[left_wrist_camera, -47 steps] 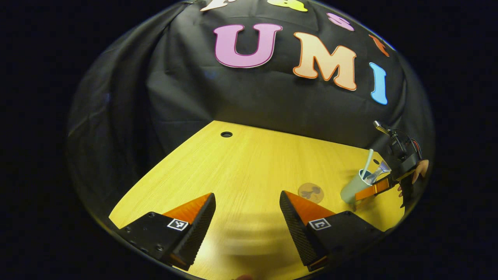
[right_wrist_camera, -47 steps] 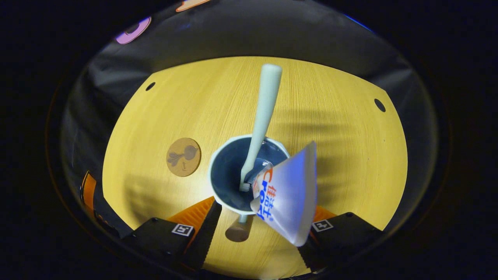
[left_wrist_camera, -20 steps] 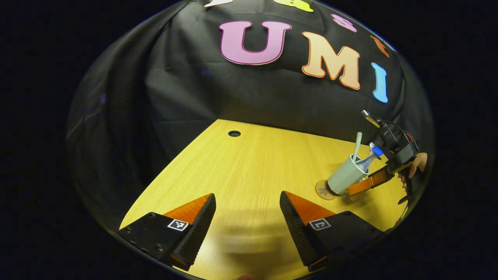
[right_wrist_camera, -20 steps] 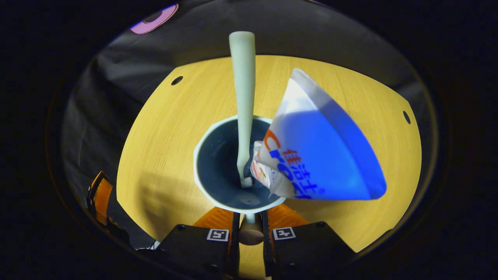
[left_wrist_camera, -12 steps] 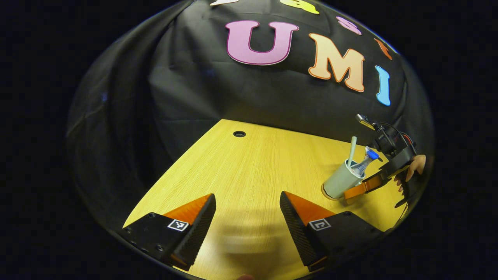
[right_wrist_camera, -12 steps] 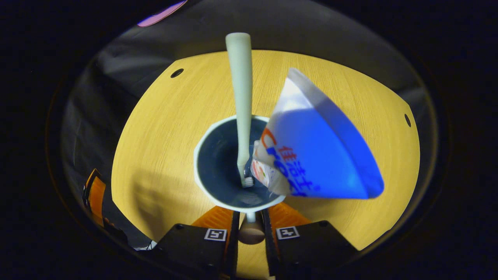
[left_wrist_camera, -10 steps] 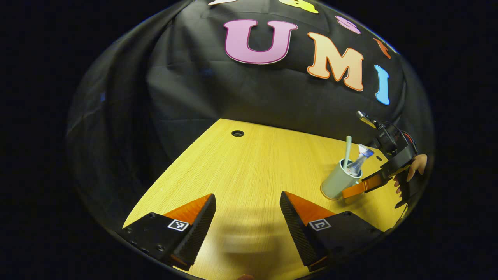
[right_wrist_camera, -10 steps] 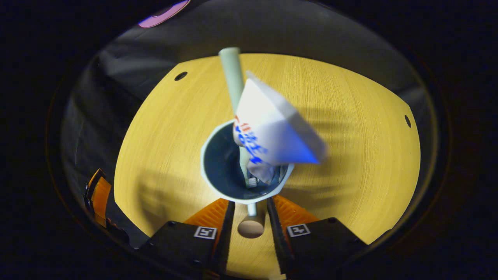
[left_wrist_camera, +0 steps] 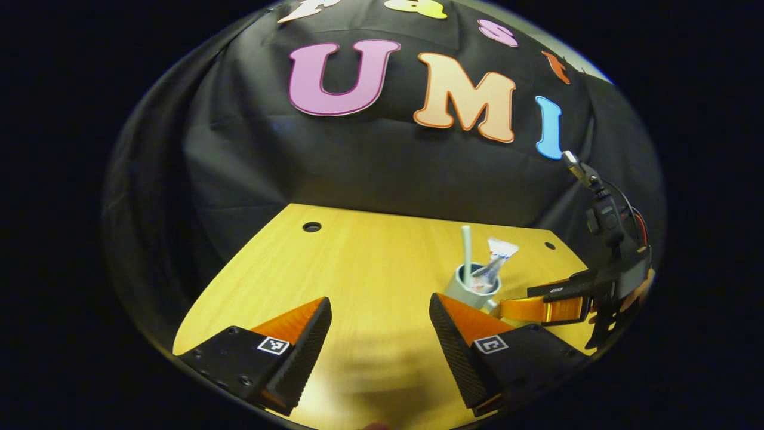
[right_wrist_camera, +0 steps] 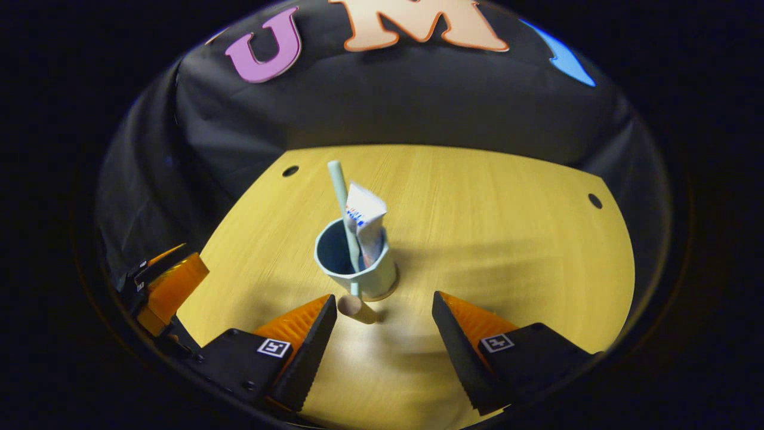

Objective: Put the toothbrush and toothpaste on the desktop into the cup, then pick up the cup and place it on the coaster on the desktop.

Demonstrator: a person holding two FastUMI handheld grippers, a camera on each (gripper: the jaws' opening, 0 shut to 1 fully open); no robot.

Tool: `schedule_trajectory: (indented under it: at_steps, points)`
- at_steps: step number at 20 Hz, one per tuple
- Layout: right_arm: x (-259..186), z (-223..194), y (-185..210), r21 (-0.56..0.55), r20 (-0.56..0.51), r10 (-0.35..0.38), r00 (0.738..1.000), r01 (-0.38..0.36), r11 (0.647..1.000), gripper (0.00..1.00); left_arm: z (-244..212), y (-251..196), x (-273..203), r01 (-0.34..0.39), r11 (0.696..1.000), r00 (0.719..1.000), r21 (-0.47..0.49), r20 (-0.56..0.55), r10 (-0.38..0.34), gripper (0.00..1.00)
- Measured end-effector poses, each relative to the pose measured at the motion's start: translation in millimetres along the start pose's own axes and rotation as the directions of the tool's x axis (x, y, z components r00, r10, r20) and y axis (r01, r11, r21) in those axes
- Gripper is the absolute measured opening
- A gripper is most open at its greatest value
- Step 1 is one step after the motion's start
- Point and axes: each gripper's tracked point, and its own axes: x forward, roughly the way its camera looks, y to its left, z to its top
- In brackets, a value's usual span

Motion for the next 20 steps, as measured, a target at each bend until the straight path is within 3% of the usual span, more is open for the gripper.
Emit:
schedule_trajectory:
  at_steps: [4,6,8,10,12,14,20]
  points:
    - [-57,32,-45,0.023,0.195,-0.036,0.980,0.032,0.999,0.95,26,-53,-4,0.041,0.999,0.997,0.030,0.061,-0.043,0.95]
    - [-77,47,-58,0.053,0.289,-0.048,0.956,0.034,0.998,0.99,41,-78,-9,0.064,0.997,0.992,0.048,0.103,-0.069,0.95]
    - [-107,68,-73,0.071,0.399,-0.071,0.914,0.046,0.996,0.94,56,-95,-15,0.071,0.995,0.985,0.069,0.150,-0.081,0.95]
    - [-134,89,-85,0.089,0.514,-0.106,0.851,0.070,0.994,0.99,72,-104,-21,0.055,0.995,0.976,0.082,0.205,-0.071,0.95]
    - [-154,98,-90,0.090,0.589,-0.126,0.798,0.090,0.992,0.99,83,-113,-26,0.047,0.995,0.969,0.083,0.237,-0.066,0.95]
    - [-168,103,-92,0.089,0.632,-0.139,0.762,0.107,0.990,0.99,93,-114,-32,0.035,0.997,0.961,0.071,0.273,-0.053,0.95]
    - [-184,105,-87,0.082,0.669,-0.128,0.732,0.099,0.992,0.99,114,-104,-51,-0.007,0.998,0.940,0.067,0.342,-0.017,0.95]
